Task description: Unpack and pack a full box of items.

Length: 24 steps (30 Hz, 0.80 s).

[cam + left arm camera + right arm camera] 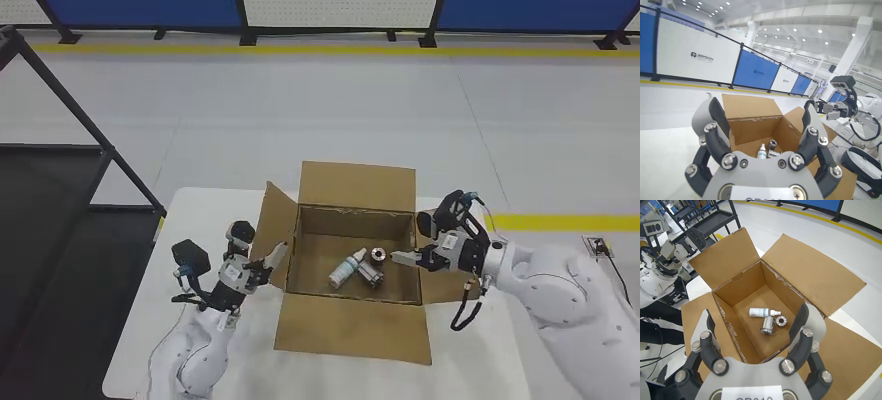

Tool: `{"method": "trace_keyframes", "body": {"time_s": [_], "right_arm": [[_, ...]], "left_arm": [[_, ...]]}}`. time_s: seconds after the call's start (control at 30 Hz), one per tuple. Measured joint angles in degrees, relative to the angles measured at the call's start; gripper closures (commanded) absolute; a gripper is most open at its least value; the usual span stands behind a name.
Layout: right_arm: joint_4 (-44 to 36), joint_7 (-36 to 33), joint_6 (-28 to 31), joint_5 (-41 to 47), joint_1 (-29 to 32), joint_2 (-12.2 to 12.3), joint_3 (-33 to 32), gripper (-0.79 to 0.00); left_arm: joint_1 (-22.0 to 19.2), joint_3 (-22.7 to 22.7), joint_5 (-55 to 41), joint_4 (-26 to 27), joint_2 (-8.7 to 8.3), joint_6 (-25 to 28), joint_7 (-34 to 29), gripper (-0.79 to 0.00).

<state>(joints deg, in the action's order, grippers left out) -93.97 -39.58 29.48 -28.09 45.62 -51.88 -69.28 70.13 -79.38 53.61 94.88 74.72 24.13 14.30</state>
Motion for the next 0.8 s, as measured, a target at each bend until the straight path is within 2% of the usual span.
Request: {"method": "trace_keyframes", "body": {"time_s": [0.3, 0.4, 0.6, 0.8], "right_arm": [[-0.2, 0.0, 0.0, 0.0, 0.1, 0.0, 0.0, -0.785], [-2.8, -0.6, -2.1, -3.3, -0.4, -0.4, 2.2, -0.785], [-2.8, -7.9, -9.2, -12.3, -7.9, -2.8, 13.0, -0.785], [5.8, -14.3, -14.3, -16.4, -18.7, -7.4, 25.5, -0.785]], "left_arm": [[0.1, 0.0, -0.1, 0.0, 0.01, 0.0, 0.1, -0.785], [0.1, 0.1, -1.5, -0.2, 0.0, 0.3, -1.5, -0.785], [-0.3, -3.8, -4.8, -2.1, -0.34, -0.9, -2.2, -0.785], [1.4, -8.6, -7.9, -2.1, -0.83, -0.7, -1.5, -0.785]]}}
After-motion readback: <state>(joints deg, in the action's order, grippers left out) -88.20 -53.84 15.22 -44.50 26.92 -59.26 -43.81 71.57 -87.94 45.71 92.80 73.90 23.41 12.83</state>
